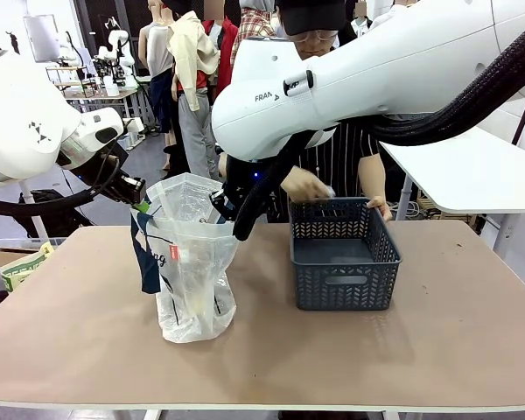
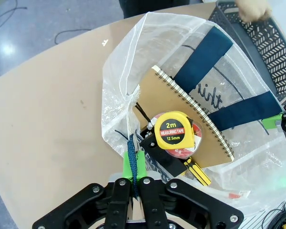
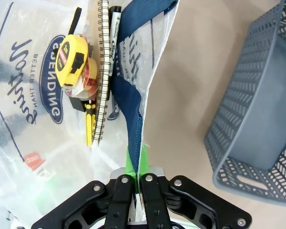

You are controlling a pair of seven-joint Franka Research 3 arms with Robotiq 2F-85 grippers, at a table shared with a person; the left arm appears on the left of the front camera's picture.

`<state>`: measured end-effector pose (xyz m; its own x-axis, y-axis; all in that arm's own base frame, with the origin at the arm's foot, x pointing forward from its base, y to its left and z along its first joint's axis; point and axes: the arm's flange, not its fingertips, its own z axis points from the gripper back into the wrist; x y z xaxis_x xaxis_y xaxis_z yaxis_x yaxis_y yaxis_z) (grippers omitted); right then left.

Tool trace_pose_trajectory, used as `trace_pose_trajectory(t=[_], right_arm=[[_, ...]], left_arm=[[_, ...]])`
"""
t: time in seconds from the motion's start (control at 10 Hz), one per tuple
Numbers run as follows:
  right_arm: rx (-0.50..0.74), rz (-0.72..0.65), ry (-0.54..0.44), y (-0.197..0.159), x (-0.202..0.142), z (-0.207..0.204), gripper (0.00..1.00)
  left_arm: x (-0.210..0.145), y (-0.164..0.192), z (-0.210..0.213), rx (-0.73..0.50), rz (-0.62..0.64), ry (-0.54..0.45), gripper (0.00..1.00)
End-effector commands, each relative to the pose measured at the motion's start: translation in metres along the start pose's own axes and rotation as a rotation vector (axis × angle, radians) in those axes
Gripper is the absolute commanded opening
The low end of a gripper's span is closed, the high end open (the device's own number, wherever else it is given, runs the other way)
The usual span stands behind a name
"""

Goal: Transfer purchased items from the store into the shopping bag.
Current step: Move the Reusable shopping bag to the right side of the table.

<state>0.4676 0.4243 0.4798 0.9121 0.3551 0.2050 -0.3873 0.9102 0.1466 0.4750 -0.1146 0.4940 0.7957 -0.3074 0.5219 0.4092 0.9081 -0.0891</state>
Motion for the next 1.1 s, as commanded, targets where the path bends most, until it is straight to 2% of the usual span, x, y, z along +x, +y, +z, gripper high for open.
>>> trace_pose_trajectory(t=[0.0, 1.0], right_arm=[[0.000, -0.001, 0.002, -0.0008, -0.0022, -0.0028, 0.00], [0.000, -0.001, 0.002, -0.0008, -0.0022, -0.0028, 0.00]], left_arm=[[-0.0006, 0.0018, 0.0012, 0.005, -0.008, 0.003, 0.00], [-0.0006, 0.0018, 0.0012, 0.005, -0.008, 0.003, 0.00]])
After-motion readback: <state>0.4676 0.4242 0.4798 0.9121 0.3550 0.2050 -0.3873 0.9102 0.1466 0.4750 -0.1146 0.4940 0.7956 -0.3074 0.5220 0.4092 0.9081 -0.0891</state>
